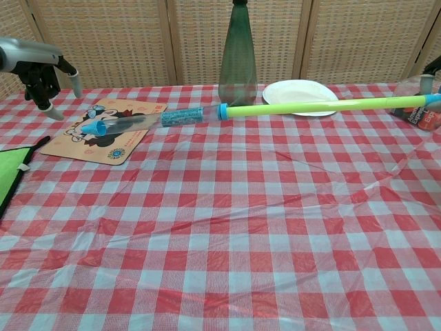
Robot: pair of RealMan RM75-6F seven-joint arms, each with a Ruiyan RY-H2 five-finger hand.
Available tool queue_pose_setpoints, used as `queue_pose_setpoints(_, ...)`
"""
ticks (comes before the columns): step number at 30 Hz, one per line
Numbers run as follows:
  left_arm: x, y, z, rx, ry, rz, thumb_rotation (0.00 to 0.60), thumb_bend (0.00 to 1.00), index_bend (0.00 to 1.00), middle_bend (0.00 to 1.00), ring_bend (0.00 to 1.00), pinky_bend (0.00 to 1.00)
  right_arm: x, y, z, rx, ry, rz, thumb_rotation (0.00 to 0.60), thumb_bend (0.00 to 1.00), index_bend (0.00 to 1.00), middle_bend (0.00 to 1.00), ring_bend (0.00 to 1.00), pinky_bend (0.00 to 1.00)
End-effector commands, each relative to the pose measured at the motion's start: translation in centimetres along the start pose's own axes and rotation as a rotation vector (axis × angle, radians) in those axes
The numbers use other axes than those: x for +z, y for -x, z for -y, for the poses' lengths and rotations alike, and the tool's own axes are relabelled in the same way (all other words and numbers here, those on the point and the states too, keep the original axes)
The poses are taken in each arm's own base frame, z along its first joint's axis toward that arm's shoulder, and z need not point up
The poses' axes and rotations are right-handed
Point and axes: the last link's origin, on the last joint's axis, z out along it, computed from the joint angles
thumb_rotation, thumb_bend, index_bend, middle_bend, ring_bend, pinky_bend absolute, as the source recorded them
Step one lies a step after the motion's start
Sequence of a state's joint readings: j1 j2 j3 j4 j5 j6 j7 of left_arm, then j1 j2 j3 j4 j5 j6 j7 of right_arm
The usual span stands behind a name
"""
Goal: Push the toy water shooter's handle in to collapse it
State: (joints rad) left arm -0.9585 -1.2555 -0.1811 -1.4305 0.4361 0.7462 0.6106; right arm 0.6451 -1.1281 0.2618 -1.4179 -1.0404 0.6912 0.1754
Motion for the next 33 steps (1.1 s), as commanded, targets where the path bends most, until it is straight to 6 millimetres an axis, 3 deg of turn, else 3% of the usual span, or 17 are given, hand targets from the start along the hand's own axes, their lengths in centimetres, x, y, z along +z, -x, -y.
queue_pose_setpoints(1,0.4,0.3,-0.4,0.007,0.004,0.004,0.600,0.23,0.35,0.78,0.66,0.54,-0.1,-0.1,0.0,0.002,-0.002,0.002,0.600,0.49,0.85,1.00,0.99,0.66)
queue_pose_setpoints(11,1.1,1.3,-1.4,0.018,0.029,0.028,0.600,0.23,0.36,0.79,0.66,0.54,-0.2,-0.4,0.1,0.031,-0.016,0.007,0.600,0.49,0.85,1.00,0.99,0.66)
queue_pose_setpoints(28,1.5,1.1,-2.3,0.013,0.042,0.009,0.600,0.23,0.38,0.79,0.66,0.54,-0.7,-0.7,0.8,0.040,-0.043,0.015,0.600,0.49,0.85,1.00,0.99,0.67)
queue_pose_setpoints(30,1.5,1.2,-2.5,0.015,0.046,0.010,0.600,0.23,0.40,0.79,0.66,0.54,-0.8,-0.7,0.9,0.043,-0.046,0.016,0.600,0.49,0.85,1.00,0.99,0.67)
queue_pose_setpoints(33,1.5,1.3,-2.8,0.013,0.050,0.013,0.600,0.27,0.51,0.79,0.66,0.54,-0.9,-0.8,1.0,0.042,-0.049,0.016,0.600,0.49,0.85,1.00,0.99,0.67)
